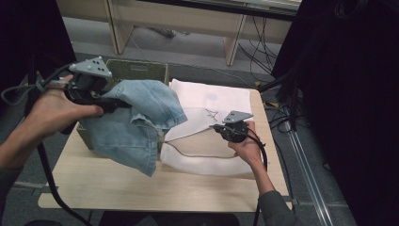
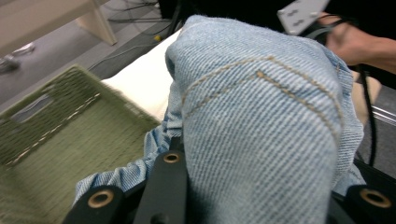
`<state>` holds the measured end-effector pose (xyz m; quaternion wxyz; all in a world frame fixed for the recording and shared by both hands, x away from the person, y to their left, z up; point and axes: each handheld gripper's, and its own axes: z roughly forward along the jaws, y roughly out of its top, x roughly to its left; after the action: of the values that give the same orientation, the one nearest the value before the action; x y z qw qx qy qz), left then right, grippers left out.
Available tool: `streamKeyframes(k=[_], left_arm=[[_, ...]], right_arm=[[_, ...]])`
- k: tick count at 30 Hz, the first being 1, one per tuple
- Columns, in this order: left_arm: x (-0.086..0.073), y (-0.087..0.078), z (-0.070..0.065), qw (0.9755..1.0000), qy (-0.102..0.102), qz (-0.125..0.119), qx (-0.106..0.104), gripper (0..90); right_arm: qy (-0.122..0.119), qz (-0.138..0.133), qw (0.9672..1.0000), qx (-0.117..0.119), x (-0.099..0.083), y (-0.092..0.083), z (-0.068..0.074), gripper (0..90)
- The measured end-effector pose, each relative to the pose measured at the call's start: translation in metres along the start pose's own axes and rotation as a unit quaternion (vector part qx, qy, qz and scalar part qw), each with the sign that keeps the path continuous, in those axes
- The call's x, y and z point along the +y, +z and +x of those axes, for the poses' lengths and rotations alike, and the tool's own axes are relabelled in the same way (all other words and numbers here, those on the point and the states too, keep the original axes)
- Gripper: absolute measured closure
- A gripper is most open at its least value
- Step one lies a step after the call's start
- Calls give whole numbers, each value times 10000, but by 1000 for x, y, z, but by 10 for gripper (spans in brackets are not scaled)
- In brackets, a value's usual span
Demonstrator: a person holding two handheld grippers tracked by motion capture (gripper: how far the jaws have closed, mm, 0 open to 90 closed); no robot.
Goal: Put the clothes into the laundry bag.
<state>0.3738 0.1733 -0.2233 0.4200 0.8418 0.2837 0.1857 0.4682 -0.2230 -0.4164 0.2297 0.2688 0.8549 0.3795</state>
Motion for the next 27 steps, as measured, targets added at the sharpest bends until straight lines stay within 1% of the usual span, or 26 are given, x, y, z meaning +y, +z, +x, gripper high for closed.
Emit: streamKeyframes(k=[1, 2, 5, 6, 7, 8, 9, 10, 11, 13, 14, 15, 17, 18, 19, 20, 21, 22, 23, 24, 25, 27], left_arm=[[-2, 2, -5, 10000, -18, -45, -57, 765], [-3, 5, -10, 9998, 1, -75, -181, 765], [-8, 13, -24, 9991, 73, -167, -371, 765], [-9, 18, -31, 9986, 132, -201, -462, 765], [-9, 21, -36, 9983, 168, -213, -509, 765], [-10, 26, -43, 9977, 165, -261, -608, 765], [-10, 26, -43, 9977, 165, -261, -608, 765], [-10, 32, -49, 9970, 203, -253, -703, 765], [-10, 34, -50, 9967, 224, -241, -738, 765], [-10, 43, -57, 9960, 236, -240, -830, 765], [-11, 51, -62, 9957, 245, -238, -861, 765], [-12, 56, -65, 9956, 290, -199, -863, 765], [-14, 70, -72, 9950, 351, -85, -931, 764], [-15, 78, -75, 9948, 359, -35, -951, 764], [-17, 85, -78, 9945, 415, 56, -964, 763], [-19, 94, -81, 9946, 357, 63, -967, 763], [-21, 102, -84, 9943, 368, 114, -991, 763], [-23, 112, -86, 9932, 426, 253, -1054, 763], [-25, 118, -88, 9930, 398, 284, -1076, 762], [-27, 128, -91, 9926, 352, 350, -1107, 762], [-28, 133, -91, 9918, 418, 424, -1133, 762], [-30, 143, -95, 9915, 447, 468, -1127, 761]], right_arm=[[-20, 17, 10000, 7, 0, 0, 0, 890], [3, 5, 10000, 1, 0, 0, 0, 890], [6, 9, 10000, 22, 0, 0, 1, 890], [18, 19, 10000, 17, 1, -1, 1, 890], [-14, 10, 10000, 11, 0, -1, 1, 890], [3, -16, 10000, -2, 0, -1, 0, 890], [3, -16, 10000, -2, 0, -1, 0, 890], [-15, -3, 10000, -11, 1, -1, 0, 890], [-15, -3, 10000, -11, 1, -1, 0, 890], [1, 17, 10000, 5, 0, -1, 0, 890], [7, 18, 10000, 10, 0, -1, 0, 890], [52, 4, 10000, -13, 0, -2, 0, 890], [4, 41, 10000, 32, 1, -3, -1, 890], [-20, 21, 10000, 12, 0, -2, -1, 890], [-20, 1, 10000, 1, 0, -2, -1, 890], [-20, 1, 10000, 1, 0, -2, -1, 890], [2, -27, 10000, -9, 1, -3, -1, 890], [3, -54, 10000, -24, 1, -3, -1, 890], [-26, -31, 10000, -21, 1, -4, -2, 890], [-28, -42, 10000, -32, 1, -4, -1, 890], [-12, -32, 10000, -22, 1, -5, -2, 890], [-4, -94, 10000, -29, 2, -5, -3, 890]])
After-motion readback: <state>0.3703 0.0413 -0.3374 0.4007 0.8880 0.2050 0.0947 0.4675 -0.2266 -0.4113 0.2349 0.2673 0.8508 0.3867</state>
